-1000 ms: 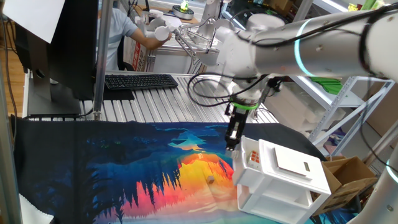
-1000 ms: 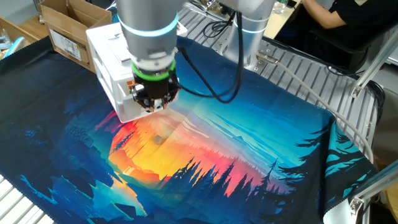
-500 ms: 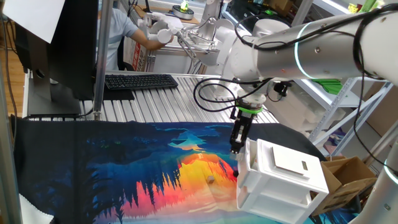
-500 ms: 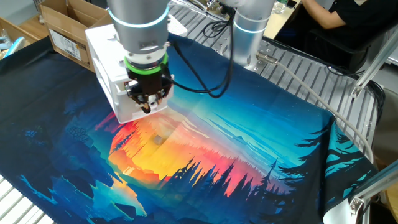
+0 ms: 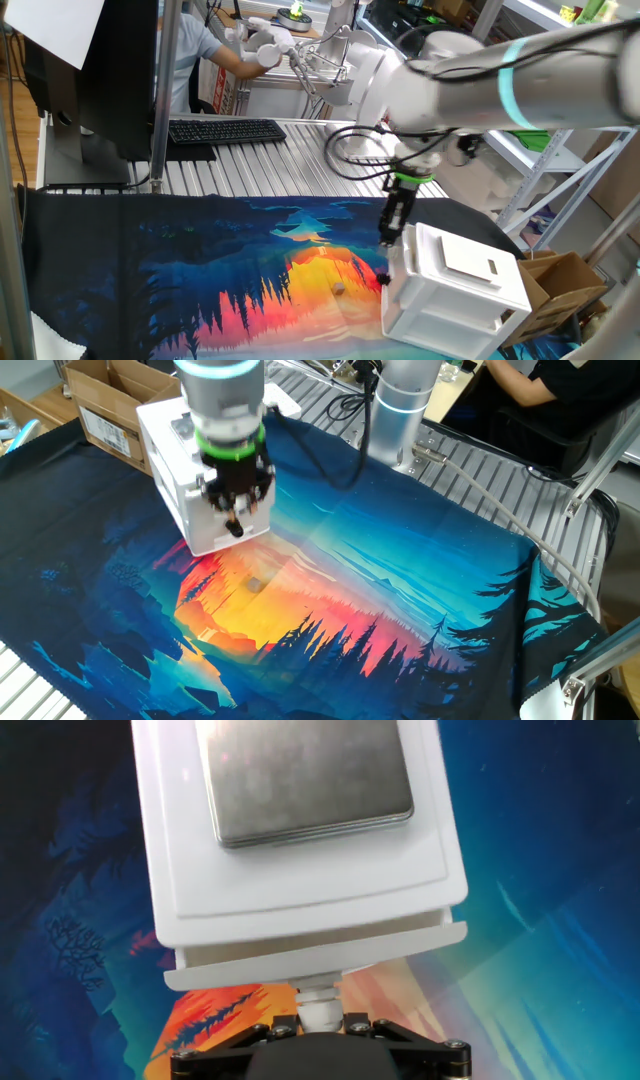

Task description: Grasp the handle and close the drawer

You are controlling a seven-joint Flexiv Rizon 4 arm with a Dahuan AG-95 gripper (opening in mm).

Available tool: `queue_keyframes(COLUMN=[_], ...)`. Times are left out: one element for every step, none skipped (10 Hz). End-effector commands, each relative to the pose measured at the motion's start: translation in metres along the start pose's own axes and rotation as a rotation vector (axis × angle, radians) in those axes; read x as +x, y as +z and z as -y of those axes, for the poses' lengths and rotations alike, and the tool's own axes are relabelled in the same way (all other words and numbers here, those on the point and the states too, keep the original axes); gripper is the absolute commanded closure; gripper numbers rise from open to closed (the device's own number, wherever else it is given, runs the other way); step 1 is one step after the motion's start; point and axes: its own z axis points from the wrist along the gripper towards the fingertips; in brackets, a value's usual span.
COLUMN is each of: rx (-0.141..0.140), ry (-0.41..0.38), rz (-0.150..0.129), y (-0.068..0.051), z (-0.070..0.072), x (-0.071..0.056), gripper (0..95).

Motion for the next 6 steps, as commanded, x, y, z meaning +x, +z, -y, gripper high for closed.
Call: queue_keyframes(rx=[-0.004,-0.005,-0.006,-0.009,-0.007,-0.005], ry=[-0.014,-0.015,-0.013,-0.017,-0.017,-0.023], rz=[-0.006,-0.007,-0.008,-0.005,-0.005,-0.008], y=[0.0147,0.0168,0.0185,0.0198,0.0189,0.0147], z=[-0.0105,-0.0115,-0.0118,-0.0112,-0.0108,-0.0102], x=[-0.0016,-0.003,-0.0044,-0.0054,-0.0064,-0.0083], gripper=[95.0,95.0,95.0,95.0,95.0,95.0])
